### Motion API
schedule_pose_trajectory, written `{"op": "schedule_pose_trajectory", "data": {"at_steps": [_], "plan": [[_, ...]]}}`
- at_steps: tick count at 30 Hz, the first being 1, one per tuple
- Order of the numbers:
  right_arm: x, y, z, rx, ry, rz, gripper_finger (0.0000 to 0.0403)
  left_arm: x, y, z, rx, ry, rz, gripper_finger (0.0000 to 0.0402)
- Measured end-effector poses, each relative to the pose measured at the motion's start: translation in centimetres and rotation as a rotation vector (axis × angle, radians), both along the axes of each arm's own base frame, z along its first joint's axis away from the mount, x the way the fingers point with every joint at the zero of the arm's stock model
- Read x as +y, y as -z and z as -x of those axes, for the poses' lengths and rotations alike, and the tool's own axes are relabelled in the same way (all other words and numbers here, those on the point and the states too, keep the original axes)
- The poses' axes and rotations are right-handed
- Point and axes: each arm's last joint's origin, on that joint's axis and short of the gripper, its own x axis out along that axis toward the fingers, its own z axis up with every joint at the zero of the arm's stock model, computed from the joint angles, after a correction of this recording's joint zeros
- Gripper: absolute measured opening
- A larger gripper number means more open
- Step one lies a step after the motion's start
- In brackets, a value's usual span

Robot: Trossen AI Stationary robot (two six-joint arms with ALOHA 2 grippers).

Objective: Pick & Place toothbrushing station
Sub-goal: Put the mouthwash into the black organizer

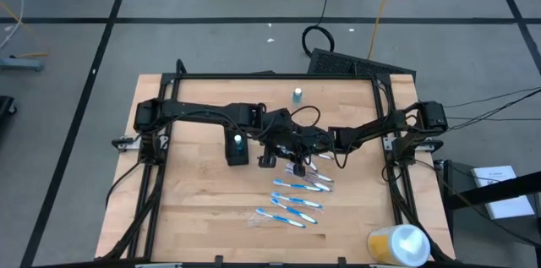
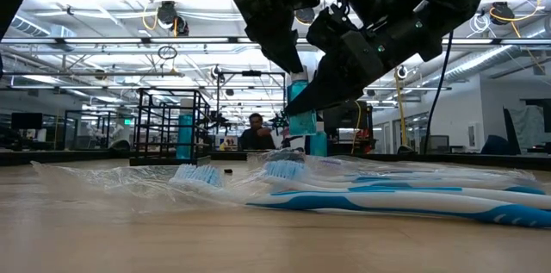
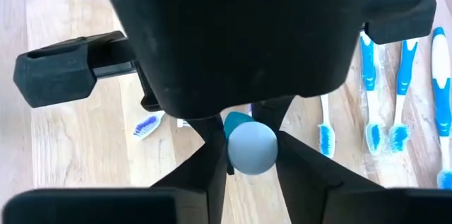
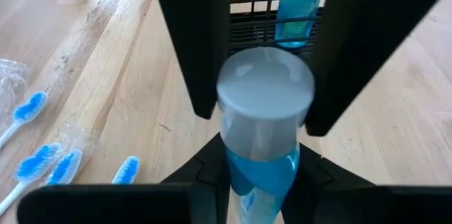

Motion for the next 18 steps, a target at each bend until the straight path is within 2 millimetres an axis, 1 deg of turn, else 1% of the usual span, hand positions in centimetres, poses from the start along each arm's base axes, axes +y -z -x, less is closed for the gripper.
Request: {"op": "schedule_pose_trajectory", "data": {"at_steps": [8, 11, 14, 18], "plan": [[0.0, 0.0, 0.0, 0.0, 0.001, -0.003, 0.0077, 0.0, 0.0, 0.0, 0.0, -0.007, 0.0, 0.0103], [0.0, 0.0, 0.0, 0.0, 0.002, -0.002, 0.0088, -0.2, -0.4, 0.2, -0.002, -0.02, -0.03, 0.0097], [0.0, -0.1, -0.1, -0.004, 0.004, 0.002, 0.0116, -0.2, -1.1, 0.7, -0.004, -0.045, -0.062, 0.0097], [0.0, 0.0, 0.0, 0.004, 0.015, -0.017, 0.0177, -0.1, -2.3, 1.4, -0.02, -0.073, -0.072, 0.0097]]}}
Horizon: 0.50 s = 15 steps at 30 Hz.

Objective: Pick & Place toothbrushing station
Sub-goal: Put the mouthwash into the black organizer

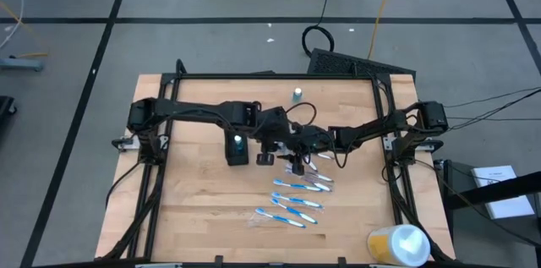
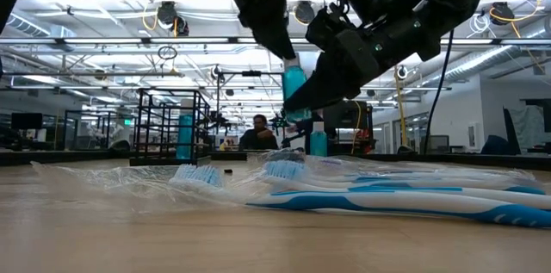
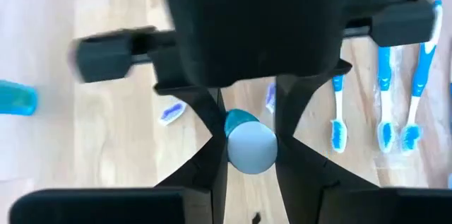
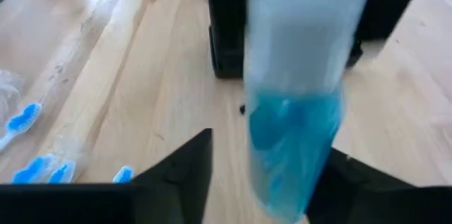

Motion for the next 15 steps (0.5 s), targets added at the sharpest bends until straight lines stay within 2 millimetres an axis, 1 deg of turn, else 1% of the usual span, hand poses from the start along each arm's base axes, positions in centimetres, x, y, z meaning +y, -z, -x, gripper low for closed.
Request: {"op": "schedule_pose_trajectory", "data": {"at_steps": [5, 8, 10, 12, 15], "plan": [[0.0, -0.4, 0.0, -0.011, 0.012, -0.02, 0.0259, 0.0, -2.0, 1.4, -0.021, -0.04, -0.02, 0.0096], [0.0, 0.1, 0.7, 0.065, 0.01, -0.044, 0.0294, 0.2, -4.1, 3.0, -0.047, -0.081, -0.065, 0.0096], [0.0, -0.2, 0.9, 0.07, 0.009, -0.056, 0.031, 0.4, -5.5, 4.5, -0.046, -0.144, -0.109, 0.0096], [-0.1, -1.3, 1.1, 0.049, 0.018, -0.053, 0.032, 0.5, -6.5, 5.7, -0.035, -0.205, -0.149, 0.0096], [-0.3, -1.9, 1.5, 0.051, 0.032, -0.053, 0.0326, 0.4, -8.1, 7.9, -0.033, -0.269, -0.158, 0.0096]]}}
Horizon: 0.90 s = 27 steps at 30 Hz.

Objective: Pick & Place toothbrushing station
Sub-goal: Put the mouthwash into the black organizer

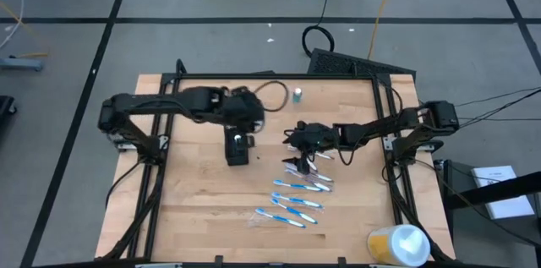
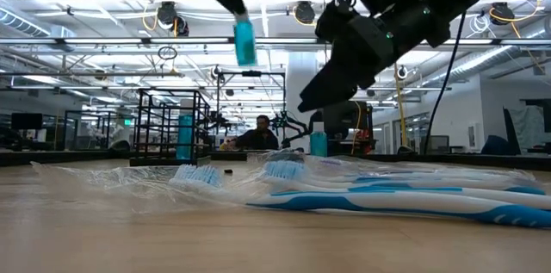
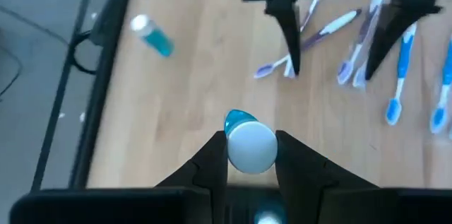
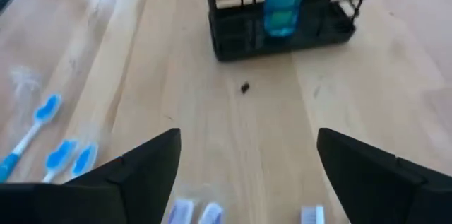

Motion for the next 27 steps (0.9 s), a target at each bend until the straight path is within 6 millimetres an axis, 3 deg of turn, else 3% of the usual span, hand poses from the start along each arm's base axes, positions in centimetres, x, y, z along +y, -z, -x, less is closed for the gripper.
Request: {"op": "schedule_pose_trajectory", "data": {"at_steps": [4, 10, 21, 27], "plan": [[0.0, -0.6, 0.3, -0.005, 0.001, -0.004, 0.0323, -0.2, -1.6, 2.8, 0.016, -0.101, -0.021, 0.0096], [0.0, -0.5, 0.6, 0.025, 0.006, -0.005, 0.0316, -1.4, -1.7, 5.1, 0.08, -0.203, -0.011, 0.0096], [-0.2, -0.6, 0.5, 0.015, 0.012, 0.008, 0.0314, -2.6, 3.7, 7.8, 0.077, -0.273, 0.072, 0.0096], [-0.5, -0.6, 0.5, 0.014, 0.026, 0.002, 0.0313, -2.7, 5.3, 9.1, 0.041, -0.298, 0.13, 0.0096]]}}
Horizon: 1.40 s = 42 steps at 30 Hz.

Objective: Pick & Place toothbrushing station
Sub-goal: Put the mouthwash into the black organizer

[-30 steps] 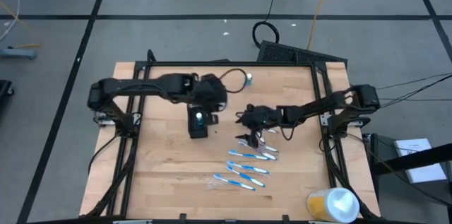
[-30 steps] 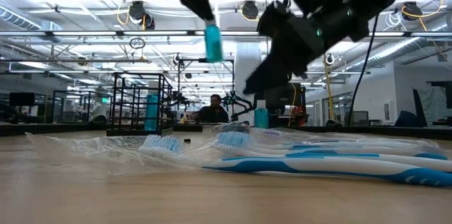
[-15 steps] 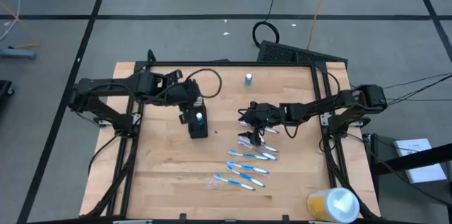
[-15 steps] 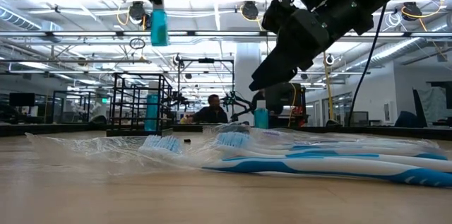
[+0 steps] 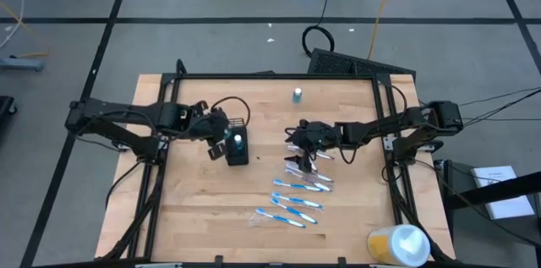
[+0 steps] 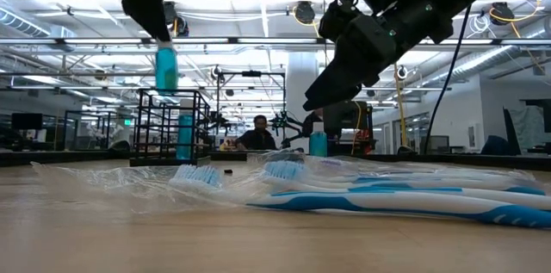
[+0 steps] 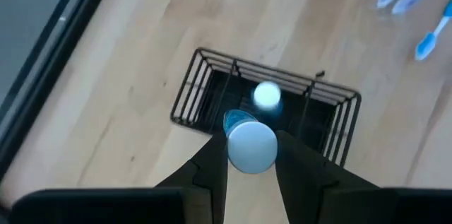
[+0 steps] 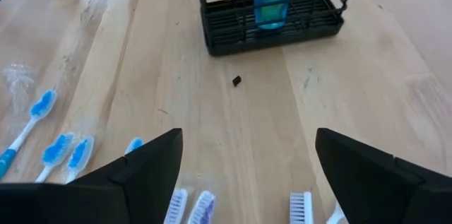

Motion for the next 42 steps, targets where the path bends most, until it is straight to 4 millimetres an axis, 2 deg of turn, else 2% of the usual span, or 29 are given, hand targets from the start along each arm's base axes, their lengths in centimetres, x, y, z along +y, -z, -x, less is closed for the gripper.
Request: {"op": "schedule_pose_trajectory", "data": {"at_steps": [8, 17, 26, 36, 42], "plan": [[0.0, 0.0, 0.0, 0.0, 0.006, -0.009, 0.0313, 0.4, 1.4, -0.3, -0.01, 0.008, 0.03, 0.0096], [0.0, 0.0, 0.0, 0.001, 0.005, -0.009, 0.0313, 1.3, 1.7, -0.4, -0.018, -0.019, 0.05, 0.0096], [0.0, 0.0, 0.0, 0.001, 0.002, -0.011, 0.0313, 1.3, 1.7, -0.4, -0.023, -0.031, 0.085, 0.0096], [0.0, 0.0, 0.0, 0.002, 0.002, -0.011, 0.0313, 1.3, 4.3, -2.5, 0.087, -0.022, 0.104, 0.0096], [0.0, 0.0, 0.0, 0.006, 0.002, -0.012, 0.0313, 1.4, 4.9, -3.2, 0.095, -0.029, 0.103, 0.0096]]}}
